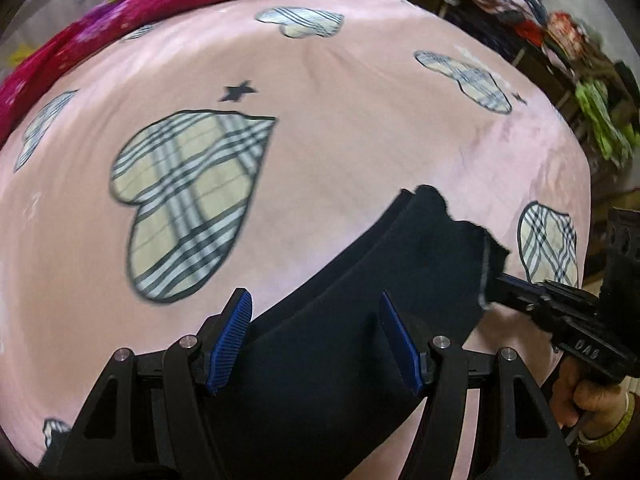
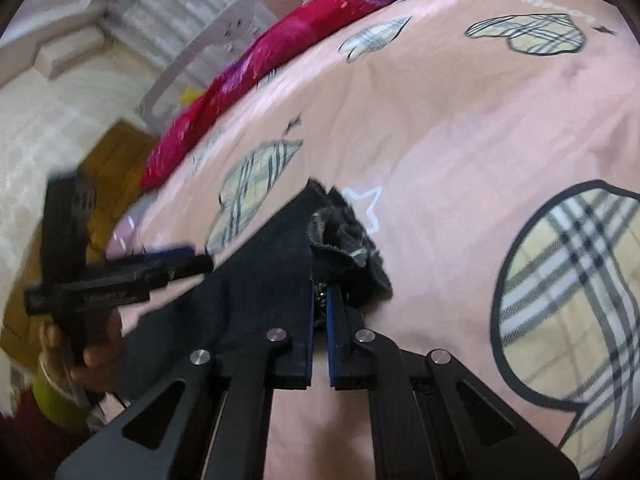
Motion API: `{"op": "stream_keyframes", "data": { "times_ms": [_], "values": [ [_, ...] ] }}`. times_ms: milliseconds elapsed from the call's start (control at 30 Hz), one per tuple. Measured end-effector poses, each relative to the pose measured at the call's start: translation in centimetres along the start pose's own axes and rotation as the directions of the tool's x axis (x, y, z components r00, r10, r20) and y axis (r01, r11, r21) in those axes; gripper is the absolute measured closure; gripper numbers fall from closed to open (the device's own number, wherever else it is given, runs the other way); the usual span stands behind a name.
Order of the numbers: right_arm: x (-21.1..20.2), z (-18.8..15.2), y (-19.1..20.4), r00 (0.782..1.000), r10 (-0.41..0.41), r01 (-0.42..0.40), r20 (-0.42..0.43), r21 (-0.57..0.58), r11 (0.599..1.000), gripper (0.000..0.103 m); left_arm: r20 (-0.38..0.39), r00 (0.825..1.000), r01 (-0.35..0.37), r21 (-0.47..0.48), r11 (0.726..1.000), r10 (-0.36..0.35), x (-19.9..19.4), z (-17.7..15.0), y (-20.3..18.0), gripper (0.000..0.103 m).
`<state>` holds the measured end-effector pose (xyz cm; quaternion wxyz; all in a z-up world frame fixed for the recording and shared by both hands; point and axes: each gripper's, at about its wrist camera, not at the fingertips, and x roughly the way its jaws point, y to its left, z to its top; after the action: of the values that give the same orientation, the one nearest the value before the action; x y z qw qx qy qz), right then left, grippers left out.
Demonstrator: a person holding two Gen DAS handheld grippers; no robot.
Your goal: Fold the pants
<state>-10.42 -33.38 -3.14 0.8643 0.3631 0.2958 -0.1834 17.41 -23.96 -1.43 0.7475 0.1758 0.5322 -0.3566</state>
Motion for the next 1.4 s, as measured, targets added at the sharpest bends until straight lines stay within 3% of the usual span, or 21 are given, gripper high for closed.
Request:
{"op": "stream_keyframes", "data": {
  "times_ms": [67,133,200,433,567,667,700,733,767,833,900,1167,1400],
  "values": [
    [0.4,0.2,-0.6,1.0,-0.002,0.002,-0.012,0.043,0.999,0.09,-0.019,1.0,0.009,0.028,1.0,-0.009,0.8,0.6,-0.8,0.037],
    [0.2,0.2,-0.9,1.0,-0.003,0.005,-0.018,0.083,0.997,0.065,-0.026,1.0,0.012,0.053,0.999,-0.01,1.2,0.9,-1.3,0.037],
    [-0.7,-0.1,-1.0,1.0,-0.002,0.0,0.015,0.084,0.996,0.055,-0.035,0.999,0.013,0.087,0.996,-0.01,1.8,1.4,-1.7,0.037],
    [0.2,-1.5,-1.9,0.998,0.067,-0.067,0.007,0.13,0.989,0.055,-0.128,0.991,0.057,0.146,0.988,-0.038,6.0,3.4,-2.2,0.036],
    [1.1,-1.8,-2.1,0.994,0.104,-0.108,0.035,0.132,0.985,0.055,-0.166,0.978,0.148,0.121,0.982,-0.127,8.0,5.4,-2.0,0.039],
    [1.5,-1.7,-2.0,0.992,0.121,-0.126,0.045,0.125,0.984,0.058,-0.184,0.968,0.2,0.15,0.968,-0.172,8.7,6.4,-2.7,0.051],
    [1.8,-1.6,-2.0,0.991,0.124,-0.128,0.046,0.12,0.984,0.06,-0.188,0.966,0.212,0.171,0.962,-0.179,8.7,6.4,-3.1,0.059],
    [1.9,-1.6,-2.0,0.991,0.124,-0.129,0.05,0.115,0.985,0.065,-0.188,0.963,0.226,0.181,0.957,-0.192,8.7,6.3,-3.4,0.077],
    [2.1,-1.6,-2.1,0.991,0.122,-0.127,0.051,0.111,0.986,0.068,-0.191,0.954,0.266,0.184,0.946,-0.231,8.5,6.2,-3.5,0.084],
    [2.2,-1.8,-2.3,0.992,0.116,-0.12,0.049,0.104,0.987,0.085,-0.175,0.951,0.285,0.179,0.942,-0.254,8.4,5.9,-3.4,0.091],
    [2.0,-1.9,-2.6,0.989,0.138,-0.142,0.05,0.11,0.984,0.089,-0.15,0.946,0.308,0.147,0.94,-0.286,7.8,5.8,-2.9,0.093],
    [-1.6,-1.4,0.5,0.951,0.291,-0.294,0.1,0.01,0.956,0.091,0.011,0.942,0.332,0.115,0.936,-0.336,-0.1,4.5,-1.9,0.094],
    [-3.1,-1.0,6.5,0.88,0.474,-0.466,0.041,-0.128,0.876,0.091,0.187,0.932,0.31,0.037,0.95,-0.312,-9.5,0.1,2.4,0.094]
  ]
}}
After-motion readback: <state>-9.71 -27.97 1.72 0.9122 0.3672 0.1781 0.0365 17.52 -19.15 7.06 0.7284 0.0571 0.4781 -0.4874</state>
